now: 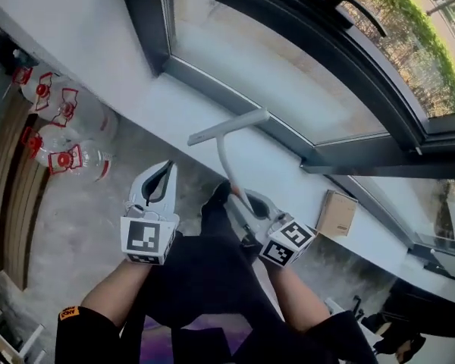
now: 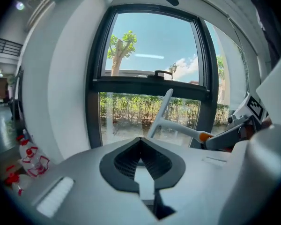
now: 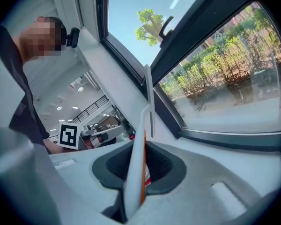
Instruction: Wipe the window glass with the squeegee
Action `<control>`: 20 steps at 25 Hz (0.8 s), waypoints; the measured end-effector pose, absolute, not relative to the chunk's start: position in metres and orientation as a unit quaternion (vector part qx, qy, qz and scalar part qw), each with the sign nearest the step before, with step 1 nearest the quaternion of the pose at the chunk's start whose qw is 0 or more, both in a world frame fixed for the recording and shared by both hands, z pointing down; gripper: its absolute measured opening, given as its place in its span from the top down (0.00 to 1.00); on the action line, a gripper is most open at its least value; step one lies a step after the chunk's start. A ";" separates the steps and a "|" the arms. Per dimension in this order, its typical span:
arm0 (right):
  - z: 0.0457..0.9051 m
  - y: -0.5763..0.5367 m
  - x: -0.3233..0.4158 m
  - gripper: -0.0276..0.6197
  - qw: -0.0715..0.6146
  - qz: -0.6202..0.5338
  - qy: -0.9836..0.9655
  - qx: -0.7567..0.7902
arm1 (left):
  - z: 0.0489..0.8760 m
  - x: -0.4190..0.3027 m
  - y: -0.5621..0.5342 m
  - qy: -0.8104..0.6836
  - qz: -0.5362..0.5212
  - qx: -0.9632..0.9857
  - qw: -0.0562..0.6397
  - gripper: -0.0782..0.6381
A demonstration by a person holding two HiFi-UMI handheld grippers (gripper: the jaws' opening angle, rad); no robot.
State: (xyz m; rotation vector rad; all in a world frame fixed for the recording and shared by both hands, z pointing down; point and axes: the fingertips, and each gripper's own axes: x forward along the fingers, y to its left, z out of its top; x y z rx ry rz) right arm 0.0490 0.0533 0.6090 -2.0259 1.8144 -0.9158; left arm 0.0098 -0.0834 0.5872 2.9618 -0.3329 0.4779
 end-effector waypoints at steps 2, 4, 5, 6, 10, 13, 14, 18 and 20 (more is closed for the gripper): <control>0.617 0.042 0.016 0.89 0.124 -0.326 0.622 -0.701 | 0.603 -0.031 -0.091 -0.110 0.168 0.977 0.069 0.87; 0.622 0.034 -0.011 0.89 0.117 -0.334 0.617 -0.703 | 0.617 -0.066 -0.094 -0.112 0.176 0.975 0.080 0.87; 0.623 0.030 -0.023 0.89 0.114 -0.338 0.618 -0.701 | 0.622 -0.083 -0.095 -0.117 0.180 0.973 0.085 0.87; 0.623 0.026 -0.035 0.89 0.109 -0.345 0.622 -0.695 | 0.627 -0.100 -0.096 -0.127 0.184 0.970 0.092 0.87; 0.626 0.005 -0.082 0.89 0.054 -0.365 0.672 -0.642 | 0.637 -0.163 -0.090 -0.169 0.189 0.960 0.115 0.87; 0.626 -0.006 -0.107 0.89 0.008 -0.363 0.716 -0.596 | 0.643 -0.192 -0.085 -0.201 0.185 0.954 0.127 0.87; 0.628 -0.009 -0.113 0.89 -0.004 -0.362 0.729 -0.581 | 0.646 -0.200 -0.084 -0.218 0.182 0.950 0.131 0.87; 0.647 0.003 -0.126 0.89 -0.049 -0.356 0.777 -0.516 | 0.654 -0.222 -0.069 -0.304 0.169 0.925 0.150 0.87; 0.651 0.019 -0.124 0.89 -0.070 -0.346 0.798 -0.489 | 0.651 -0.227 -0.051 -0.347 0.157 0.911 0.159 0.87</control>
